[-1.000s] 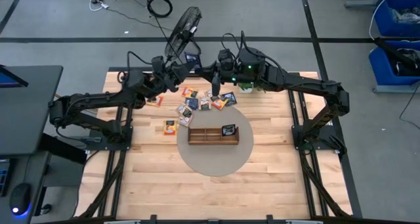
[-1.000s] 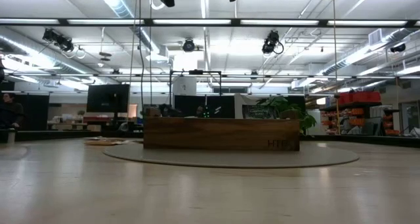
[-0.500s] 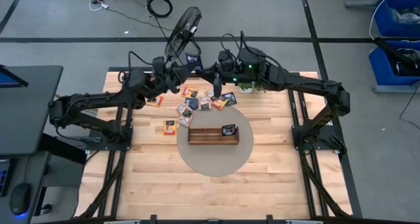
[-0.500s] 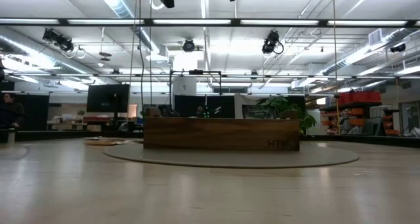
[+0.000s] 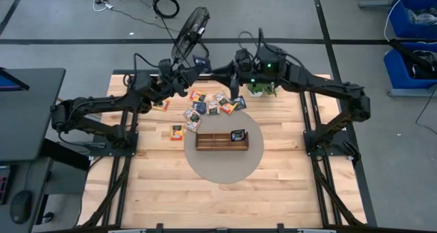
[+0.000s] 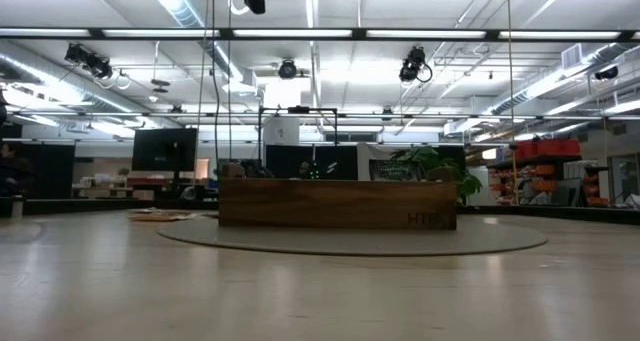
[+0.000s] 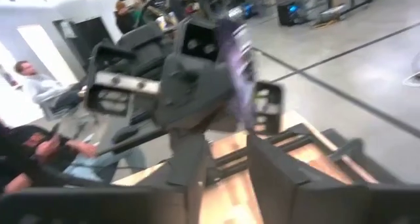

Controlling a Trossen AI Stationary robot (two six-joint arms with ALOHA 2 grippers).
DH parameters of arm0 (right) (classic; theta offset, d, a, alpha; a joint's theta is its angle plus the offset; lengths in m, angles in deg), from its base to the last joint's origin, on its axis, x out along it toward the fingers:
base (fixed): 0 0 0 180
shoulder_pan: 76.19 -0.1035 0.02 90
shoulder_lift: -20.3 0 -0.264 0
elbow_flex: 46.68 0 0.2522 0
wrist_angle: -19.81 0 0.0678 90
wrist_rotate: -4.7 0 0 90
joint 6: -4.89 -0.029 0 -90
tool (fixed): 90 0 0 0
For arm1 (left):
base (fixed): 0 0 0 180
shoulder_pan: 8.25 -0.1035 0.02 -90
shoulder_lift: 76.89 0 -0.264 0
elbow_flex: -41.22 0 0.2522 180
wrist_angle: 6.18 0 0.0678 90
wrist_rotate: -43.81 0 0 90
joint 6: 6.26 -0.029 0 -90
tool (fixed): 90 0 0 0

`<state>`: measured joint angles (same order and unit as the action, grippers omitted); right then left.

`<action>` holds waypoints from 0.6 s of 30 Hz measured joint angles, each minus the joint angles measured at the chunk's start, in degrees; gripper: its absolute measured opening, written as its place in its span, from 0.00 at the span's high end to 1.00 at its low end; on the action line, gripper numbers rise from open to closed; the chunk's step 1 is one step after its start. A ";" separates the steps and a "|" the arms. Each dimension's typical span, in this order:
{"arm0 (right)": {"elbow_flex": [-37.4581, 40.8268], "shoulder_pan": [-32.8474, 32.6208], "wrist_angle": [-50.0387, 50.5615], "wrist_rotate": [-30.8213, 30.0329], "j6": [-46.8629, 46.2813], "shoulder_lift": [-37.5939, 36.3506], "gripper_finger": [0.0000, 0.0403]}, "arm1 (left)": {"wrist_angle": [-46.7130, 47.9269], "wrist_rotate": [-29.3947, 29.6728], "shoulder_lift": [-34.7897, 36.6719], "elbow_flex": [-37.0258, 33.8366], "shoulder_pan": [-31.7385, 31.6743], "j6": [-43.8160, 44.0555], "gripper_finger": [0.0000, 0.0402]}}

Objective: Pick & Place Tea
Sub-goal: Put the blue tea bag into the right section of the wooden organizer

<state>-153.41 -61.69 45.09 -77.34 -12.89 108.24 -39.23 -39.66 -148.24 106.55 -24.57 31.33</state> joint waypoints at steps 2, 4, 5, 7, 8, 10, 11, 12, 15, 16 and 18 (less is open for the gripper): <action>0.00 0.45 -0.40 -0.45 0.25 -0.60 0.62 | -0.02 -0.13 0.00 0.00 -0.01 0.06 0.99; -0.05 0.60 -1.71 -0.45 0.26 -0.80 0.57 | -0.10 -0.13 0.00 0.00 0.00 0.08 0.99; -0.07 0.60 -1.89 -0.44 0.26 -0.79 0.55 | -0.08 -0.15 0.00 0.00 0.00 0.06 0.99; -0.07 0.60 -2.04 -0.43 0.26 -0.54 0.53 | -0.09 -0.20 0.00 0.00 0.02 0.08 0.99; -0.07 0.60 -2.55 -0.43 0.26 -0.28 0.52 | -0.10 -0.24 0.00 0.00 0.02 0.08 0.99; -0.04 0.58 -2.27 -0.43 0.26 -0.13 0.50 | -0.08 -0.24 0.00 0.00 0.02 0.05 0.99; -0.04 0.58 -2.36 -0.47 0.26 -0.11 0.50 | -0.10 -0.20 0.00 0.00 0.00 -0.06 0.99; -0.04 0.59 -2.51 -0.64 0.28 -0.11 0.50 | -0.10 -0.20 0.02 0.00 0.02 -0.33 0.99; -0.04 0.80 -2.95 -0.98 0.45 -0.10 0.50 | -0.08 -0.20 0.04 0.00 0.02 -0.43 0.99; -0.04 0.90 -3.42 -0.98 0.50 -0.09 0.50 | -0.10 -0.18 0.06 0.00 0.00 -0.43 0.99; -0.04 1.21 -4.58 -0.91 0.34 -0.09 0.50 | -0.11 -0.11 0.09 0.00 0.02 -0.44 0.99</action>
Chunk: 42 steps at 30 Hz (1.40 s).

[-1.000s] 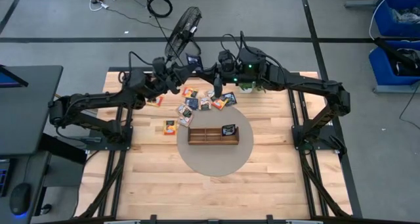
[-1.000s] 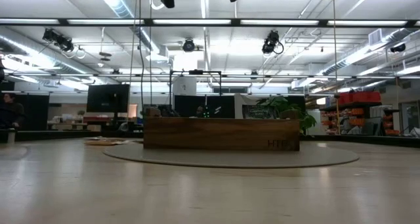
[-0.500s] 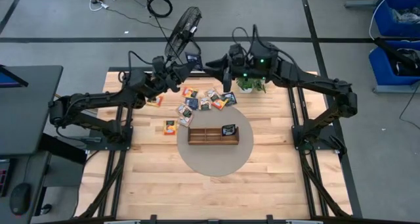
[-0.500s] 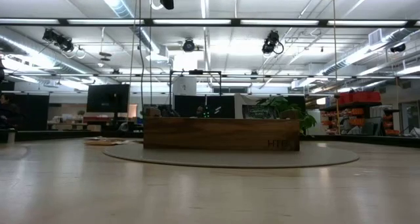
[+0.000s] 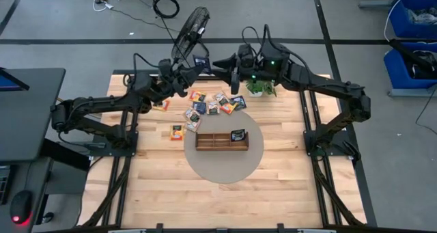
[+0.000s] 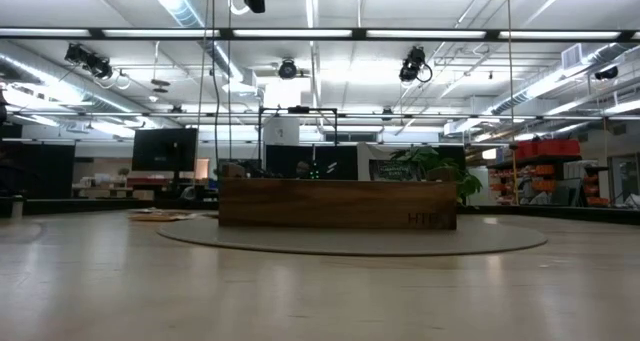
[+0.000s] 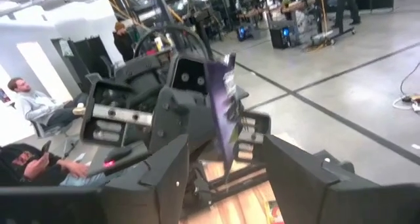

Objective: Pick & Place Tea
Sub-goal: Put the blue tea bag into the right section of the wooden organizer

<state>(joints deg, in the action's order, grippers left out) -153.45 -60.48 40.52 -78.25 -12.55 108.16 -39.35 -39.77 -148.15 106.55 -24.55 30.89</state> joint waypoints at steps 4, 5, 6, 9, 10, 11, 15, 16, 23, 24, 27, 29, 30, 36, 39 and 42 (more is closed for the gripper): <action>0.00 0.04 0.21 -0.01 -0.07 0.02 0.52 | -0.02 0.29 0.00 0.00 -0.02 -0.18 0.99; 0.00 0.02 0.16 0.01 -0.06 0.02 0.53 | -0.08 0.31 0.00 0.00 -0.01 -0.33 0.99; 0.00 0.02 0.13 0.05 -0.06 0.02 0.54 | -0.23 0.33 0.00 0.00 0.05 -0.35 0.99; 0.00 0.02 -0.06 1.24 -0.75 0.05 0.56 | -0.49 0.31 0.00 0.00 0.07 -0.37 0.99; 0.00 0.02 -0.40 1.47 -1.09 0.32 0.56 | -0.47 0.28 0.00 0.00 0.07 -0.38 0.99; 0.00 0.00 -0.71 1.53 -1.17 0.57 0.57 | -0.46 -0.04 0.00 0.00 0.07 -0.42 0.99; 0.09 -0.16 -1.22 1.55 -1.36 1.38 0.58 | -1.37 -1.30 0.00 0.00 0.08 -0.56 0.99; 0.09 -0.18 -0.89 1.55 -1.62 1.42 0.58 | -1.35 -1.36 0.00 0.00 0.11 -0.75 0.99; 0.09 -0.18 -2.00 1.52 -2.65 1.46 0.58 | -1.61 -1.36 0.00 0.00 0.21 -0.94 0.99; 0.09 -0.18 -2.09 1.53 -3.17 1.48 0.58 | -1.56 -1.36 0.00 0.00 0.24 -0.68 0.99; 0.07 -0.40 -2.58 1.51 -3.28 1.95 0.61 | -1.48 -1.38 0.00 0.00 0.42 -0.77 0.99; 0.07 -0.42 -3.02 1.53 -3.23 2.03 0.65 | -1.23 -1.40 0.00 0.00 0.44 -0.77 0.99; 0.07 -0.42 -3.47 1.52 -3.19 2.01 0.68 | -1.09 -1.40 0.00 0.00 0.44 -0.77 0.99; 0.07 -0.36 -4.92 3.49 -3.14 1.97 0.95 | -1.11 -1.43 0.00 0.00 0.44 -0.77 0.99; 0.07 -0.37 -4.97 4.06 -3.66 1.97 0.97 | -1.08 -1.56 0.00 0.00 0.44 -0.79 0.99; 0.07 -0.37 -4.97 4.15 -3.38 1.97 0.99 | -1.03 -1.55 0.02 0.00 0.42 -0.79 0.99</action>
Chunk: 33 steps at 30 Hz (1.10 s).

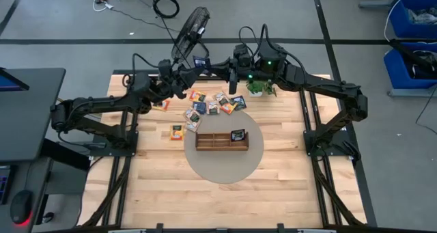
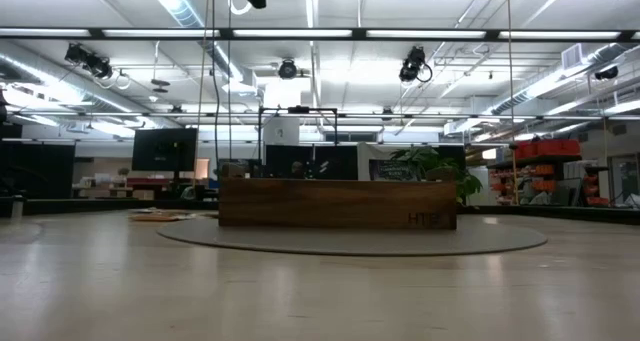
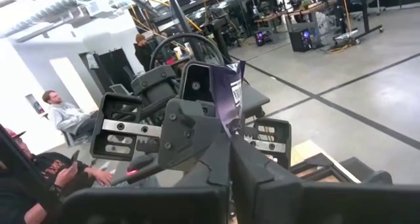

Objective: Pick & Place Tea
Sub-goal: Put the blue tea bag into the right section of the wooden organizer

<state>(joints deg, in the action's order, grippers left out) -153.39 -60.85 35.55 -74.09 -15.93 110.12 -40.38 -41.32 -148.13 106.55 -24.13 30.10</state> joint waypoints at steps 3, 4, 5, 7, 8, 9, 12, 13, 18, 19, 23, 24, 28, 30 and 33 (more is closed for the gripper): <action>0.00 -0.01 0.10 0.08 0.27 -0.02 1.00 | 0.04 0.02 0.00 0.00 0.00 0.00 0.98; 0.00 -0.02 0.19 0.18 0.34 -0.08 1.00 | 0.07 0.01 0.00 0.00 0.00 0.01 0.97; 0.00 -0.02 0.36 0.30 0.54 -0.17 1.00 | 0.13 -0.02 -0.01 0.00 0.01 0.19 0.96; 0.00 -0.02 0.44 0.44 1.54 -0.27 1.00 | 0.15 -0.11 -0.02 0.00 0.02 0.75 0.92; 0.00 -0.02 0.69 0.46 1.87 -0.53 1.00 | 0.18 -0.51 -0.02 0.00 0.02 0.75 0.89; 0.00 -0.01 0.90 0.46 2.40 -0.72 1.00 | 0.34 -0.97 -0.01 0.00 0.02 0.81 0.86; 0.00 0.18 1.20 0.49 3.60 -1.66 1.00 | 0.41 -2.72 0.00 0.00 -0.02 0.93 0.78; -0.01 0.30 1.23 0.50 4.27 -2.08 1.00 | 0.45 -3.29 0.00 0.00 -0.02 1.36 0.75; -0.02 0.74 6.36 0.50 11.26 -5.51 1.00 | 0.03 -6.57 0.02 0.00 -0.02 4.78 0.62; -0.02 0.76 8.04 0.65 14.31 -6.52 1.00 | 0.04 -7.09 0.02 -0.01 -0.02 6.40 0.60; -0.09 0.29 17.85 -0.65 29.41 -10.59 1.00 | -0.14 -7.69 0.02 -0.02 -0.83 18.31 0.53; -0.09 -0.20 20.50 -2.02 33.19 -11.41 1.00 | -0.19 -7.65 0.02 -0.01 -1.21 22.90 0.51; -0.09 -3.25 30.62 -12.32 46.74 -13.13 1.00 | 1.32 -8.30 0.02 -0.02 -2.58 40.07 0.48; -0.09 -5.27 33.63 -18.31 53.20 -13.14 1.00 | 3.72 -9.63 0.00 -0.02 -3.32 45.02 0.47; -0.09 -8.44 36.05 -26.17 63.23 -11.91 1.00 | 8.39 -11.81 0.00 -0.02 -4.01 49.41 0.47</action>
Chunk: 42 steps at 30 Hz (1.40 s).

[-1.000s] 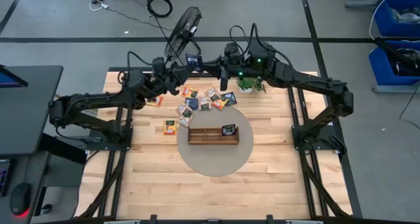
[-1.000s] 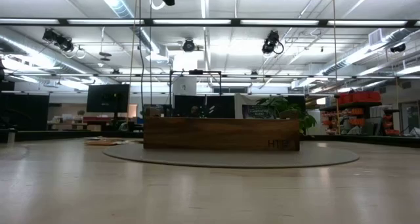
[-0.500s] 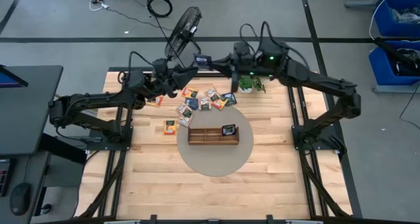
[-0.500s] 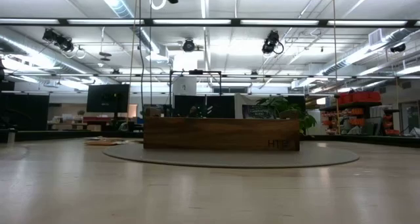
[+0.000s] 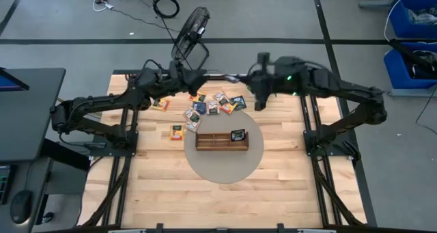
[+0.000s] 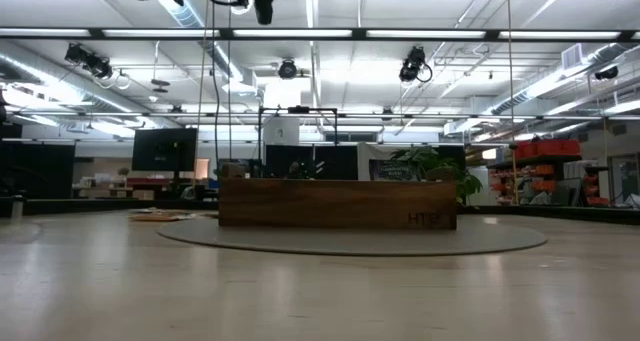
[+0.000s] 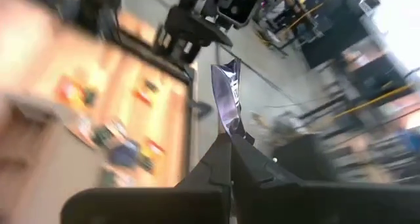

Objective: Pick & Place Tea
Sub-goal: Put the blue tea bag into the right section of the wooden organizer

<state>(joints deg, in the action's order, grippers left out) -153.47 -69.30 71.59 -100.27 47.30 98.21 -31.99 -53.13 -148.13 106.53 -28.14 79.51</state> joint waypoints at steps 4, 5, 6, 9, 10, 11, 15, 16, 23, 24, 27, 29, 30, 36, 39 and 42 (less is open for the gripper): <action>0.00 -3.24 0.68 -3.91 10.54 2.68 1.00 | 8.00 -3.55 0.00 0.00 -0.21 3.85 0.47; 0.00 -3.87 0.65 -4.04 12.20 3.35 1.00 | 10.26 -4.08 -0.02 0.00 -0.21 4.57 0.47; 0.00 -4.49 0.41 -4.06 13.58 4.08 1.00 | 12.12 -4.52 -0.04 0.00 -0.21 5.31 0.47; 0.00 -6.02 0.12 -4.04 16.50 6.17 1.00 | 15.29 -5.40 -0.04 -0.02 -0.21 6.30 0.47; 0.02 -6.52 -0.51 -4.02 17.07 6.79 1.00 | 15.87 -5.40 -0.04 -0.01 -0.21 6.36 0.47; 0.02 -7.05 -1.25 -3.80 17.98 7.27 1.00 | 16.07 -5.40 -0.05 -0.02 -0.21 6.36 0.47; 0.02 -8.38 -3.99 -3.96 22.50 8.85 1.00 | 15.72 -5.80 -0.07 -0.02 0.32 6.50 0.47; 0.05 -8.47 -4.23 -4.09 23.24 9.19 1.00 | 15.56 -6.21 -0.07 -0.02 0.61 6.52 0.47; 0.11 -8.36 -6.17 -5.41 25.74 9.83 1.00 | 15.00 -7.54 -0.07 -0.02 3.61 6.13 0.47; 0.11 -8.41 -6.13 -5.49 25.81 9.86 1.00 | 14.73 -7.52 -0.07 -0.02 3.87 6.07 0.47; 0.11 -8.29 -6.09 -5.54 25.77 9.88 1.00 | 13.34 -7.71 -0.07 -0.02 4.46 4.03 0.47; 0.11 -8.21 -6.08 -5.57 25.76 9.88 1.00 | 13.11 -8.25 -0.07 -0.02 4.70 3.23 0.48; 0.11 -8.21 -6.08 -5.59 25.75 9.88 1.00 | 13.24 -8.37 -0.07 -0.02 4.71 3.00 0.48; 0.11 -8.08 -6.29 -5.59 25.55 9.88 1.00 | 13.47 -8.62 -0.07 -0.02 4.71 0.21 0.58; 0.09 -8.08 -6.34 -5.59 24.54 9.88 1.00 | 13.67 -8.83 -0.07 -0.02 4.69 -1.22 0.66; 0.09 -8.08 -6.36 -5.57 24.04 9.88 1.00 | 13.86 -9.20 -0.07 -0.02 4.71 -2.93 0.76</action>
<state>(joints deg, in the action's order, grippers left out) -153.39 -77.38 65.23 -105.83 71.35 108.09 -18.13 -62.32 -148.20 106.51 -23.43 76.57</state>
